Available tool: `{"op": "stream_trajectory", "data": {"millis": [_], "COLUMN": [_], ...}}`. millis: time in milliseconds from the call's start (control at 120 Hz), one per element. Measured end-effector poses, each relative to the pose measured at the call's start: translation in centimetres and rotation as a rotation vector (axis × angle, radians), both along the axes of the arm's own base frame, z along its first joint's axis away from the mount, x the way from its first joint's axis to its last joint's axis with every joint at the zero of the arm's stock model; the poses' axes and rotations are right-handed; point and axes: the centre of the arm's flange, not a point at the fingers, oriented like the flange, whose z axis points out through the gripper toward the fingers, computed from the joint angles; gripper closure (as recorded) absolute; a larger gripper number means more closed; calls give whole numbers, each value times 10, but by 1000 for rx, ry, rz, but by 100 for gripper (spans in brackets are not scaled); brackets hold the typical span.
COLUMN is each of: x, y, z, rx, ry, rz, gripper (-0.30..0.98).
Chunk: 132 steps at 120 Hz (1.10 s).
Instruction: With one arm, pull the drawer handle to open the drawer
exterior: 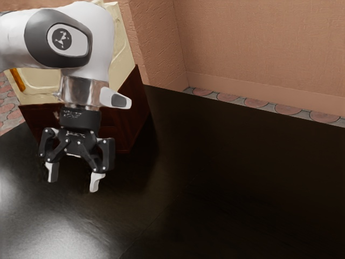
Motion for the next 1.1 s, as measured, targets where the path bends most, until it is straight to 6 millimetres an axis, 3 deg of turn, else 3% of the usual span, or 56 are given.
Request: {"op": "stream_trajectory", "data": {"millis": [83, 167, 333, 450, 517, 1100], "x": [14, 11, 14, -2, -7, 40], "y": [51, 101, 110, 195, 222, 315], "z": [5, 22, 44, 36, 31, -11], "rx": [47, 99, 286, 423, 466, 578], "ry": [-146, -256, -359, -341, -328, -493], "rz": [235, 455, 667, 947, 1056, 1539], "gripper": [0, 0, 0, 0, 0, 0]}}
